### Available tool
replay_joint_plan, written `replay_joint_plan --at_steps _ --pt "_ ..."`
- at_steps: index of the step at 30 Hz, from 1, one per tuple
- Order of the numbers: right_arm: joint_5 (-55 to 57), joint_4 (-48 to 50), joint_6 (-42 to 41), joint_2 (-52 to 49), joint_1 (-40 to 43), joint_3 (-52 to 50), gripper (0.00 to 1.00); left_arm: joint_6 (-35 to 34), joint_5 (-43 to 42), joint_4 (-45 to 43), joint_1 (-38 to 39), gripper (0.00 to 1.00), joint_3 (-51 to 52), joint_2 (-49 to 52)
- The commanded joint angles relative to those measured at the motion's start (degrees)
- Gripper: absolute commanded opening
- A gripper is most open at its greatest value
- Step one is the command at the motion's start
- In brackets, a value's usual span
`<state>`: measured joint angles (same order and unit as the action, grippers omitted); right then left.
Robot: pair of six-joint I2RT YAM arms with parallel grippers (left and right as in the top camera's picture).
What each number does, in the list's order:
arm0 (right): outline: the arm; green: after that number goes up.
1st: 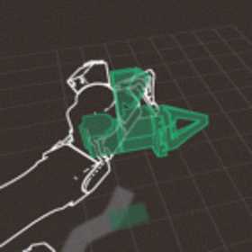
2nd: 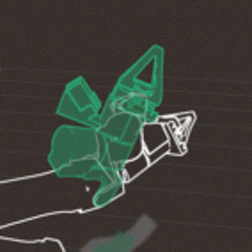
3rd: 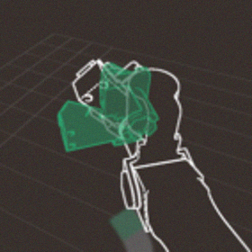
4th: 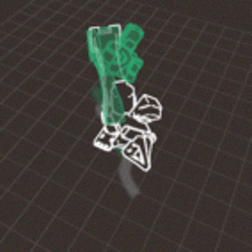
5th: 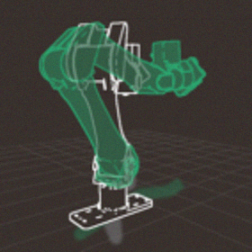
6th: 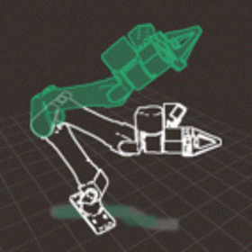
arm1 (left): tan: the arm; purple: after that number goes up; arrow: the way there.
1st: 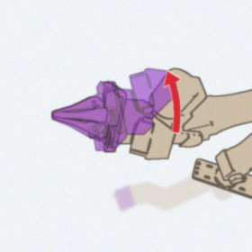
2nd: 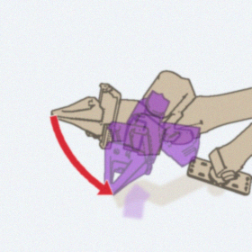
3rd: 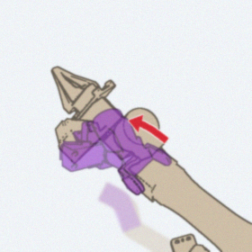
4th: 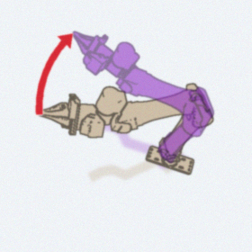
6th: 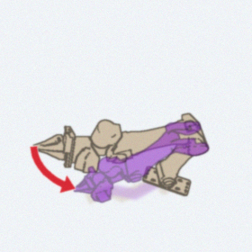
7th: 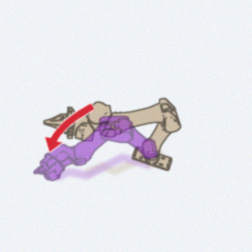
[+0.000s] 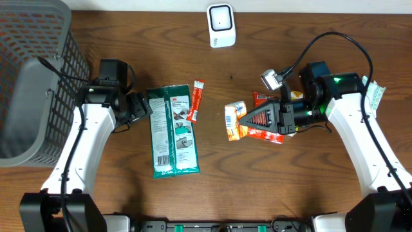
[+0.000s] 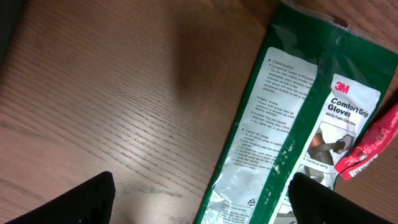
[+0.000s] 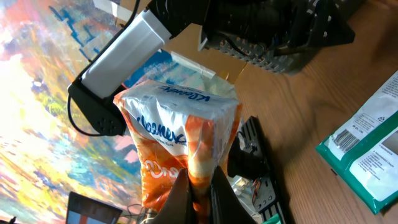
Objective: Scan the item barcode
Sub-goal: 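Lift the Kleenex pack with the right gripper and turn it upright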
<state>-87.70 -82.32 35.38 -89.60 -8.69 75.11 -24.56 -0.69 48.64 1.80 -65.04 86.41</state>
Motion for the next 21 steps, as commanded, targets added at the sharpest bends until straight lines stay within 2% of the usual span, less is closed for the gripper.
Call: replay_joint_plan --at_steps 1,5,11,16,21 --pt "-1.7 0.6 1.4 0.8 0.5 0.1 0.01 0.5 0.8 0.2 -0.1 0.90 -0.5 0.0" --pt "-0.3 5.0 1.3 0.7 0.3 0.1 0.01 0.5 0.8 0.2 -0.1 0.90 -0.5 0.0" --pt "11.6 9.8 0.2 0.7 0.3 0.1 0.01 0.5 0.7 0.2 -0.1 0.90 -0.5 0.0" --pt "27.8 18.2 -16.8 0.7 0.3 0.1 0.01 0.5 0.8 0.2 -0.1 0.90 -0.5 0.0" --pt "52.7 24.4 -35.2 0.7 -1.9 0.1 0.01 0.5 0.8 0.2 -0.1 0.90 -0.5 0.0"
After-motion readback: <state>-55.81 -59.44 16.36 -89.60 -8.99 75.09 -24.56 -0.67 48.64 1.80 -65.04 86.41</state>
